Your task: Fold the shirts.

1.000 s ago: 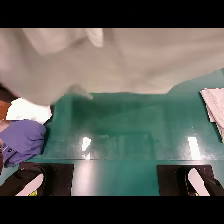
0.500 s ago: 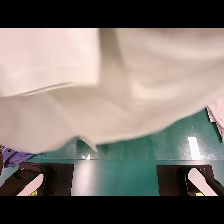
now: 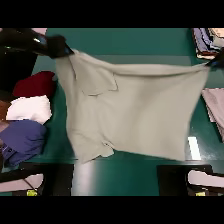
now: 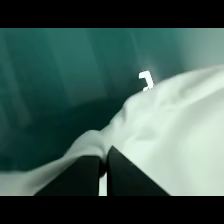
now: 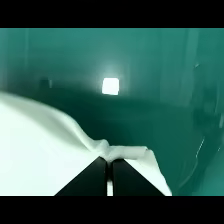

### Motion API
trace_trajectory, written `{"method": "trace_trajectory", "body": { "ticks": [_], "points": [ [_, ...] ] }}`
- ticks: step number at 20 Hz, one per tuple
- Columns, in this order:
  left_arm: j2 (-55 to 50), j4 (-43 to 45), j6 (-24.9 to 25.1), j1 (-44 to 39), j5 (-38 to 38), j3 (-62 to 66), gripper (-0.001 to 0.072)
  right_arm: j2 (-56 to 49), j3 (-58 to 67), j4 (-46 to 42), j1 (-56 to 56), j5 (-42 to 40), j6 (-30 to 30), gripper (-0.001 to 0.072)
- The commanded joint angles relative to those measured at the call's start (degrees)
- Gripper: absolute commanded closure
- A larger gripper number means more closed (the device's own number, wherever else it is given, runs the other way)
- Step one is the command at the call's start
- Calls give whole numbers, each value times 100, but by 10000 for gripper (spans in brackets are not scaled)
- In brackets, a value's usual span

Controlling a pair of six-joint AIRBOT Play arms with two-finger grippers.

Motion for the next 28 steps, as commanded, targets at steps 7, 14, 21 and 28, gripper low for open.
{"method": "trace_trajectory", "body": {
  "ticks": [7, 14, 21, 28],
  "points": [
    [-1329, 70, 1357, 48, 2334, 31, 681, -1825, 1185, -417, 382, -1508, 42, 694],
    [-1318, 789, 1388, 546, 2, 35, 682, -1825, 1165, -581, 549, -85, -221, 694],
    [-1318, 1058, 1351, 546, -415, -660, 682, -1235, -549, -1261, 1095, -688, 9, 695],
    [-1322, 1386, 673, 546, -424, -885, 317, -887, -1733, -850, 1274, -1504, 192, 671]
  ]
}}
